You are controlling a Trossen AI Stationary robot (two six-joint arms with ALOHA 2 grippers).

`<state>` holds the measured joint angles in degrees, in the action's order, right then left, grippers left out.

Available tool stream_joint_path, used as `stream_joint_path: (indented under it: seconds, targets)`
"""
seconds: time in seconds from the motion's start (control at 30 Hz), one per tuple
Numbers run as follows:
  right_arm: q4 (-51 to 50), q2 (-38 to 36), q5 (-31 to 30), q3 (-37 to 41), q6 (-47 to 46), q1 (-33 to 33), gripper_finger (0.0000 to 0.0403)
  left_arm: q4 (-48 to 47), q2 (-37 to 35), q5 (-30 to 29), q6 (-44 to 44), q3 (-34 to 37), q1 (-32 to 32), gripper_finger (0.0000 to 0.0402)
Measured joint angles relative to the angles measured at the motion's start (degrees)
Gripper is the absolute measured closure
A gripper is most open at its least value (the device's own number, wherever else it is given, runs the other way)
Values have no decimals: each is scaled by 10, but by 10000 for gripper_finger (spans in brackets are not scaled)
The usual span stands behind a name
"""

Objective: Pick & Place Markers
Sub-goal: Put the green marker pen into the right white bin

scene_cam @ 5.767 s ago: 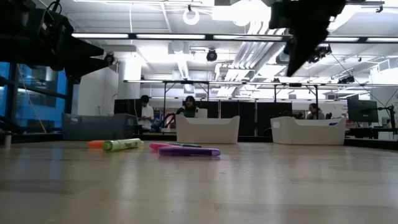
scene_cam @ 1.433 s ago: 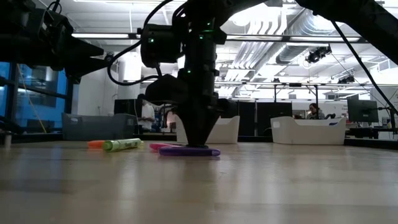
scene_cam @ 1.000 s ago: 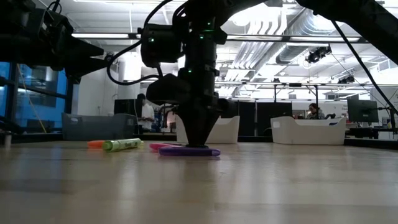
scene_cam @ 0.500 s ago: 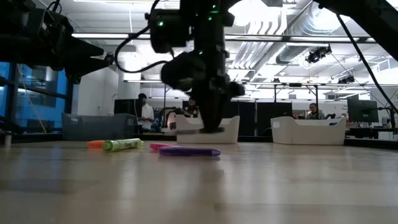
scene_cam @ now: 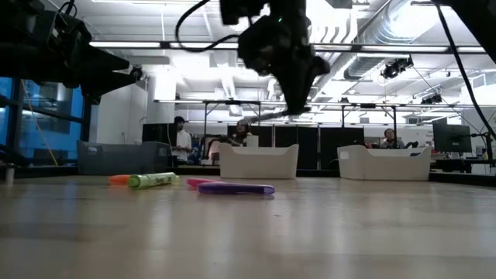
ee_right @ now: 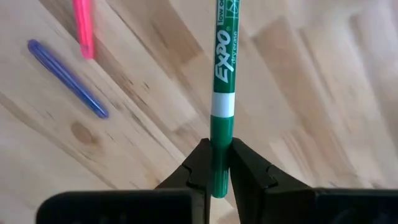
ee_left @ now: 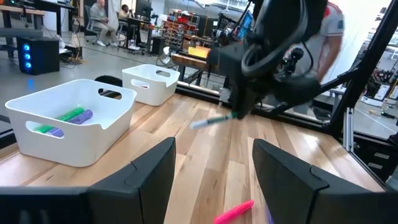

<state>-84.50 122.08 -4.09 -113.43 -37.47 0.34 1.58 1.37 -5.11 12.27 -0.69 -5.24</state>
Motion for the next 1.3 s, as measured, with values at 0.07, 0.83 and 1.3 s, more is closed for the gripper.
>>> stream_joint_path:
  seconds: [0.07, 0.83, 1.3]
  targets:
    - [-20, -15, -1, 0, 0, -3, 366, 0, 0, 0, 0, 0, 0, 190]
    - [179, -382, -15, 470, -28, -73, 370, 0, 0, 0, 0, 0, 0, 190]
    - [229, -501, -82, 564, 89, -242, 368, 0, 0, 0, 0, 0, 0, 190]
